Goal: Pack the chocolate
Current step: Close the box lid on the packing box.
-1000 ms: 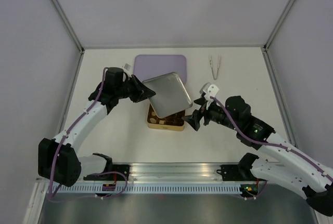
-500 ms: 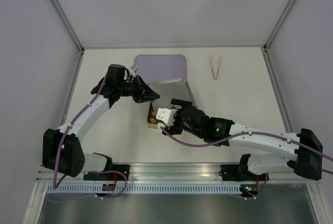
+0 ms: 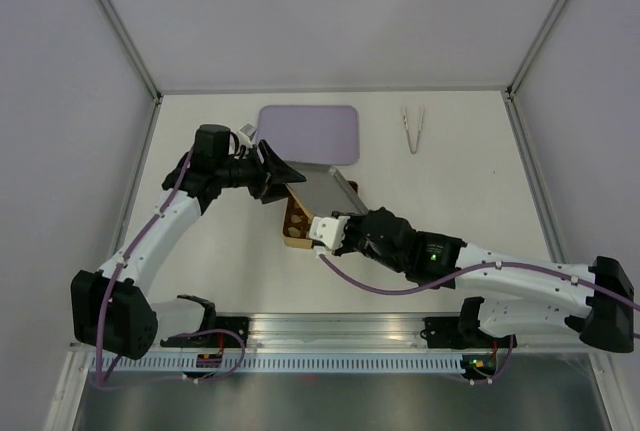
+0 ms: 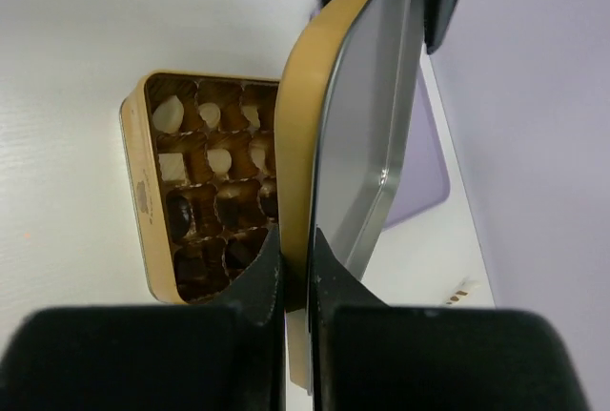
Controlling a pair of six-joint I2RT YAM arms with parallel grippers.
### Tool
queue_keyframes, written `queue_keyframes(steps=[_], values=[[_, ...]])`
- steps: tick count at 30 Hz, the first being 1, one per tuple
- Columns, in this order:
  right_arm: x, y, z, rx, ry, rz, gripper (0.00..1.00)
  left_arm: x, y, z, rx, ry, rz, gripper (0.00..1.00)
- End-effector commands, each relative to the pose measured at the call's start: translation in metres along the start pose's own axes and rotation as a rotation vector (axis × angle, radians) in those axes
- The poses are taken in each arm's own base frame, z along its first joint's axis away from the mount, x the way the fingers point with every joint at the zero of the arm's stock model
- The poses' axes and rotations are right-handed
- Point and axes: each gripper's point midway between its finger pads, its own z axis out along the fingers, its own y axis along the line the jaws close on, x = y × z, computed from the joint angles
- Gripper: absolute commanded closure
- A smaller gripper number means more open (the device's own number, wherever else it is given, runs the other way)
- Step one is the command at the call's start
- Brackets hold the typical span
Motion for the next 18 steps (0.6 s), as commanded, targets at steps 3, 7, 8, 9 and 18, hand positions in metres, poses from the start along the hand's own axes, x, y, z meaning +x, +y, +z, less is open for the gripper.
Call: queue_keyframes(steps=[3,7,8,9,18], values=[[-0.048,-0.045,-0.028,0.123,-0.201,0.202,1.0,0.028,-0.018,-0.019,0.074,0.072,0.108,0.1],[-0.05,-0.043,-0.036,0.115,-0.231,0.303,1.0,0.035,-0.033,-0.024,0.165,0.108,0.172,0.0],[-0.05,-0.043,-0.039,0.118,-0.238,0.325,1.0,0.036,-0.035,-0.025,0.178,0.106,0.182,0.0],[-0.046,-0.041,-0.039,0.125,-0.233,0.371,1.0,0.034,-0.037,-0.025,0.188,0.092,0.197,0.0],[-0.051,-0.053,-0.066,0.175,-0.294,0.688,0.99,0.008,-0.077,-0.034,0.253,-0.053,0.363,0.0]])
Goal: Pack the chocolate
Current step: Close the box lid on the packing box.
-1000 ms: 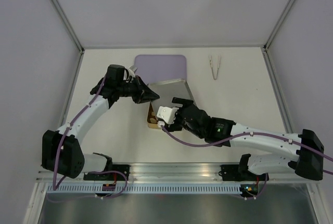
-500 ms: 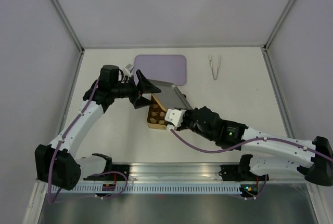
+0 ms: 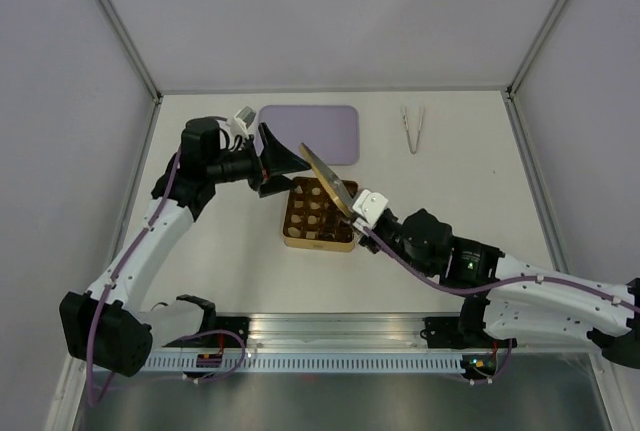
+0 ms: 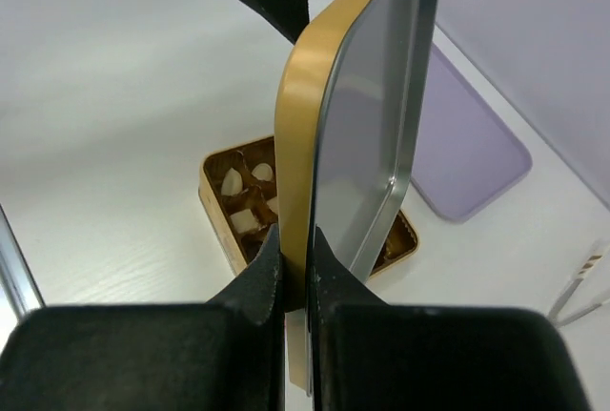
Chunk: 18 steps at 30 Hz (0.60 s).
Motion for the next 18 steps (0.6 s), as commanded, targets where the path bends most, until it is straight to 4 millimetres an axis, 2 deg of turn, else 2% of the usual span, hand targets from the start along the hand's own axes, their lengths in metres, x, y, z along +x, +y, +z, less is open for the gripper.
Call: queue_keyframes(steps=[1,3,4,6,9,11,14,17,18], values=[[-0.049,-0.024,-0.02,0.098,-0.171,0.253,1.0,-0.022,-0.037,-0.004,0.085,-0.065,0.155,0.01],[-0.049,-0.027,-0.027,0.117,-0.169,0.337,1.0,-0.029,-0.038,0.002,0.092,-0.061,0.161,0.0],[-0.053,-0.03,-0.034,0.124,-0.187,0.366,1.0,-0.035,-0.048,0.001,0.109,-0.073,0.187,0.0],[-0.053,-0.031,-0.039,0.13,-0.197,0.426,1.0,-0.043,-0.049,0.006,0.109,-0.075,0.207,0.0],[-0.053,-0.031,-0.046,0.121,-0.222,0.481,1.0,-0.054,-0.064,0.007,0.141,-0.091,0.248,0.0],[-0.054,-0.035,-0.05,0.139,-0.233,0.513,1.0,-0.056,-0.071,0.009,0.176,-0.072,0.278,0.0],[-0.057,-0.035,-0.053,0.138,-0.232,0.574,1.0,-0.052,-0.069,0.008,0.183,-0.066,0.333,0.0],[-0.06,-0.035,-0.052,0.119,-0.229,0.647,1.0,-0.041,-0.066,-0.001,0.185,-0.079,0.418,0.0],[-0.061,-0.039,-0.051,0.123,-0.225,0.657,1.0,-0.037,-0.057,-0.001,0.169,-0.083,0.42,0.0]])
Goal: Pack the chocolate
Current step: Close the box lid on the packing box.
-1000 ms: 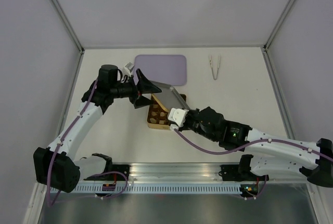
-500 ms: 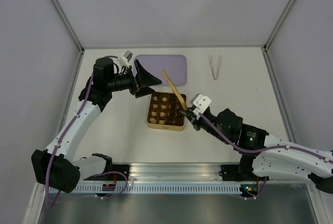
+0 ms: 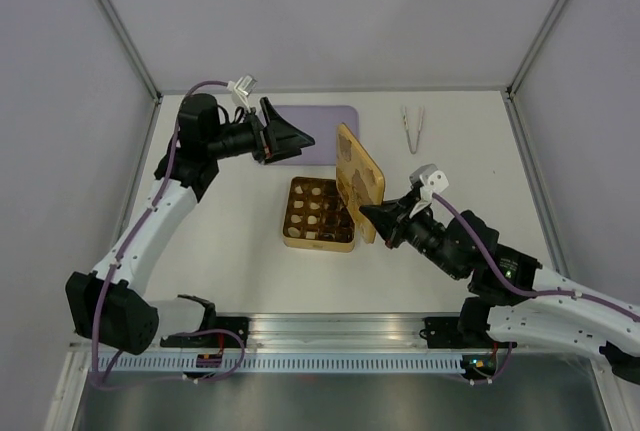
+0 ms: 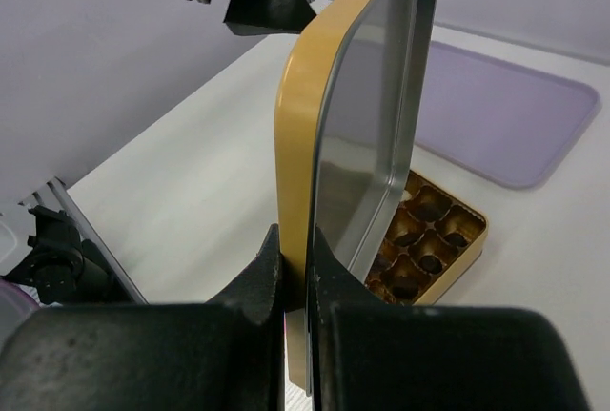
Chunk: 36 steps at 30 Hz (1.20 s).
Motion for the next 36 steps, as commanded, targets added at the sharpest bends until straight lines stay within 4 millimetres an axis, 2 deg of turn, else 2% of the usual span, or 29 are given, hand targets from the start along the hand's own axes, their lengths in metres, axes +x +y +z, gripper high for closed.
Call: queue_keyframes(steps=[1,2,4,5,6,7,8,9,10,11,12,14,15,16,17,21,25,31,36], values=[[-0.017,0.005,0.004,-0.015,-0.009,0.127,1.0,0.009,-0.009,-0.014,0.032,-0.03,0.182,0.0],[-0.024,0.006,0.006,-0.019,-0.006,0.133,1.0,0.011,-0.014,-0.022,0.03,-0.058,0.206,0.0],[-0.027,0.0,0.017,-0.01,0.013,0.15,0.99,0.016,-0.002,-0.026,-0.021,-0.096,0.204,0.0],[-0.032,0.012,0.019,-0.086,0.027,0.162,1.0,0.018,-0.005,-0.032,-0.027,-0.119,0.222,0.01],[-0.029,0.003,0.03,-0.066,0.047,0.176,1.0,0.019,0.002,-0.035,-0.058,-0.138,0.22,0.0],[-0.033,0.006,0.034,-0.095,0.057,0.199,1.0,0.023,0.006,-0.039,-0.083,-0.14,0.228,0.0],[-0.033,0.014,0.037,-0.16,0.075,0.21,1.0,0.024,0.002,-0.045,-0.087,-0.156,0.248,0.0],[-0.029,0.004,0.047,-0.155,0.097,0.226,0.99,0.025,0.01,-0.047,-0.123,-0.174,0.243,0.0],[-0.029,0.005,0.052,-0.177,0.103,0.242,1.0,0.027,0.015,-0.05,-0.15,-0.179,0.241,0.0],[-0.036,0.019,0.052,-0.268,0.101,0.284,1.0,0.027,0.019,-0.052,-0.174,-0.188,0.239,0.0],[-0.032,0.011,0.061,-0.272,0.121,0.316,1.0,0.025,0.023,-0.056,-0.206,-0.21,0.239,0.01],[-0.045,0.018,0.068,-0.364,0.089,0.399,0.99,0.032,0.031,-0.059,-0.243,-0.19,0.226,0.0],[-0.037,0.013,0.074,-0.397,0.123,0.441,1.0,0.033,0.036,-0.06,-0.261,-0.193,0.223,0.0],[-0.042,0.014,0.076,-0.447,0.088,0.452,1.0,0.036,0.041,-0.061,-0.278,-0.186,0.212,0.0],[-0.042,0.014,0.077,-0.463,0.098,0.54,1.0,0.04,0.047,-0.061,-0.293,-0.182,0.201,0.0],[-0.025,-0.005,0.086,-0.492,0.104,0.685,1.0,0.045,0.072,-0.067,-0.39,-0.199,0.174,0.0],[0.001,-0.011,0.086,-0.507,0.114,0.761,0.99,0.05,0.094,-0.067,-0.451,-0.195,0.144,0.01],[0.028,-0.014,0.085,-0.545,0.126,0.865,1.0,0.053,0.121,-0.064,-0.529,-0.181,0.117,0.0],[0.06,-0.026,0.094,-0.501,0.176,0.89,1.0,0.056,0.142,-0.064,-0.59,-0.17,0.104,0.01]])
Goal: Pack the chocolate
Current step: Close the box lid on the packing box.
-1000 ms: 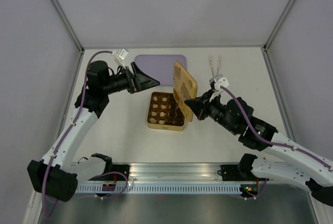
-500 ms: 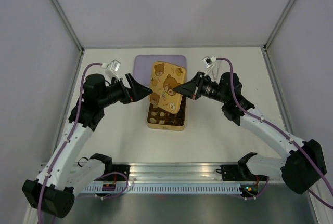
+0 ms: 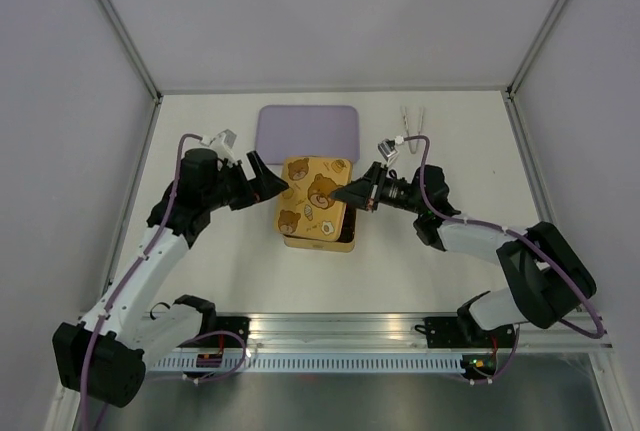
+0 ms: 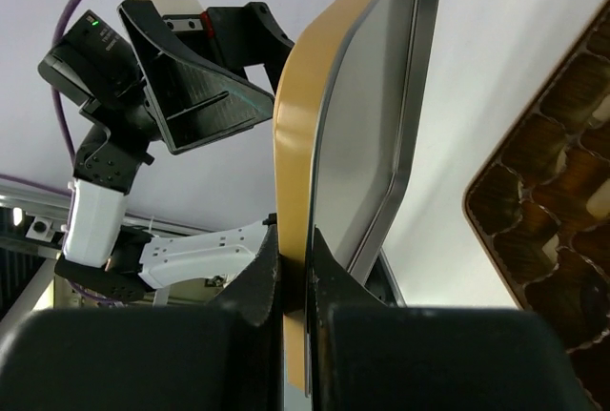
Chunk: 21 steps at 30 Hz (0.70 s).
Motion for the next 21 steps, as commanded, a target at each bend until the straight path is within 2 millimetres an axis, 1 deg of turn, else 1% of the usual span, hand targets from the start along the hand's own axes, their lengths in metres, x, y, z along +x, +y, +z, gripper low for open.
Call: queue_keyframes(steps=[1,2,5,7,8,10,11,13,16,19,20,21], values=[[-0.005,0.011,0.001,-0.076,-0.005,-0.064,0.99,-0.002,0.018,0.008,-0.069,-0.022,0.038,0.0],[-0.004,0.003,0.002,-0.057,-0.002,-0.061,1.0,-0.002,0.026,0.01,-0.102,-0.028,0.034,0.0],[-0.003,-0.007,0.002,-0.04,-0.004,-0.062,1.0,0.001,0.04,0.016,-0.153,-0.03,0.029,0.0],[-0.005,-0.014,0.003,-0.02,-0.01,-0.059,1.0,0.002,0.043,0.02,-0.156,-0.029,0.03,0.0],[-0.006,-0.021,0.003,-0.005,-0.009,-0.05,0.99,0.006,0.047,0.023,-0.157,-0.019,0.027,0.0],[-0.005,-0.024,0.004,-0.008,0.0,-0.041,0.99,0.012,0.052,0.03,-0.164,0.002,0.016,0.0],[-0.004,-0.03,0.004,-0.004,0.001,-0.029,1.0,0.013,0.052,0.032,-0.158,0.006,0.01,0.0],[-0.003,-0.03,0.004,-0.022,0.001,-0.018,1.0,0.018,0.056,0.038,-0.159,0.026,0.001,0.0],[-0.003,-0.041,0.005,-0.017,0.011,0.013,1.0,0.023,0.055,0.045,-0.137,0.052,-0.011,0.0],[-0.003,-0.041,0.005,-0.047,0.012,0.031,1.0,0.025,0.055,0.05,-0.128,0.063,-0.017,0.0],[-0.002,-0.046,0.005,-0.044,0.016,0.046,1.0,0.027,0.056,0.052,-0.128,0.073,-0.023,0.0],[-0.003,-0.044,0.004,-0.063,0.013,0.043,1.0,0.027,0.056,0.054,-0.124,0.078,-0.025,0.01]])
